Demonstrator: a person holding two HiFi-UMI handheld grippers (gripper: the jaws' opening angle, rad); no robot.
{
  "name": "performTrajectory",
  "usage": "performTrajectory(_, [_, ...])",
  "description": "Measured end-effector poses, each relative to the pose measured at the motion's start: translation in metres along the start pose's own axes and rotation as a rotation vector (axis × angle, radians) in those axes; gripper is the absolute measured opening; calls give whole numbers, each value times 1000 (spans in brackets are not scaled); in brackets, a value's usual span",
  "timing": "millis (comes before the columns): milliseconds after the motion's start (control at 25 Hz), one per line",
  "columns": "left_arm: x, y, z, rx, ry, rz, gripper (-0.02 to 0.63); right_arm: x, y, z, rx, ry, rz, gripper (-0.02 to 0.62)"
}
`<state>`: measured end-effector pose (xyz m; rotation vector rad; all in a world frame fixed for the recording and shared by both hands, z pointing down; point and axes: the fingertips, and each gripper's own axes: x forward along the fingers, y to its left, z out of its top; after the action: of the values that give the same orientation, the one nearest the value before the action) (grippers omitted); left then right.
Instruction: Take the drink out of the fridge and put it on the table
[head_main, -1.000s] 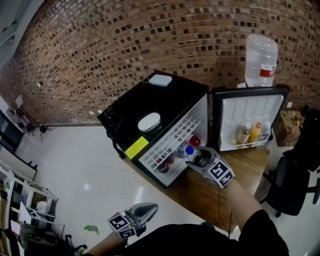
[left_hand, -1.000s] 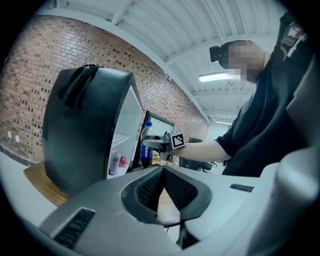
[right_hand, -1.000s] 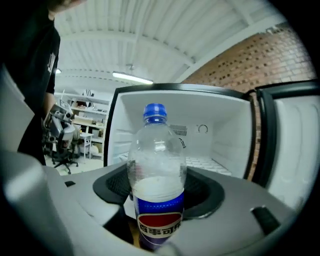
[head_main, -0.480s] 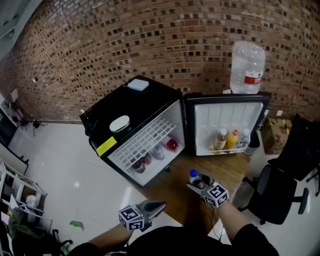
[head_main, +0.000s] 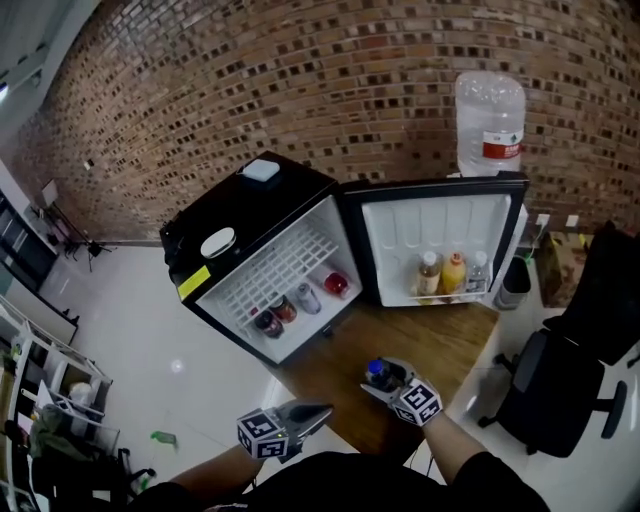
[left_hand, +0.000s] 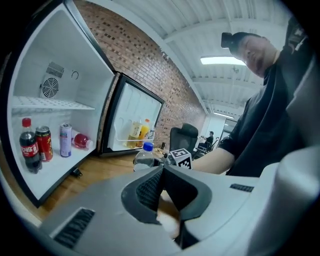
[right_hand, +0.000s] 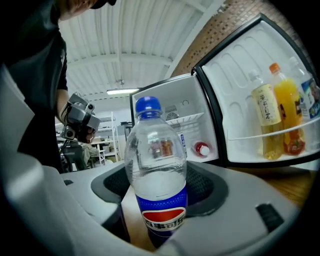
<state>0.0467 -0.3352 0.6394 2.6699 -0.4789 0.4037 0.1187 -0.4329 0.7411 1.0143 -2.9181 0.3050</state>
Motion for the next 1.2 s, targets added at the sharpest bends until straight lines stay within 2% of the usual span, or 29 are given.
performTrajectory(240, [-1,-13,-9,-14,-18,48,-3,-18,-1,-28,-25,51,13,341])
performTrajectory(280, [-3,-15,-9,-17,-27,53,-3,-20,-2,-26,-17,52,5,368])
performTrajectory(360, [-13,-19,-10,-19,-48,57,-3,-25,-6,-18,-5,40,-30,416])
performTrajectory(480, [-39,-29,-12,-16,-93,59,-3,-49,-10,-9,7,25,-118,433])
performTrajectory(600, [-76,-44,-17,-21,-159,57,-3,-95,1,-6,31,23,-214,431])
performTrajectory(720, [-127,-68,-35,-27,-211,54,-3,-146,49,-1,61,16,-275,371])
performTrajectory(880, [-199,-108,-67,-6,-249,61,-3,-195,151,2,106,14,-300,250])
performTrajectory(960, [-228,-127,-75,1,-274,63,-3,-204,200,8,114,13,-267,187])
performTrajectory(1200, [-278,-194,-103,-10,-313,83,-3,-226,324,36,195,3,-87,98])
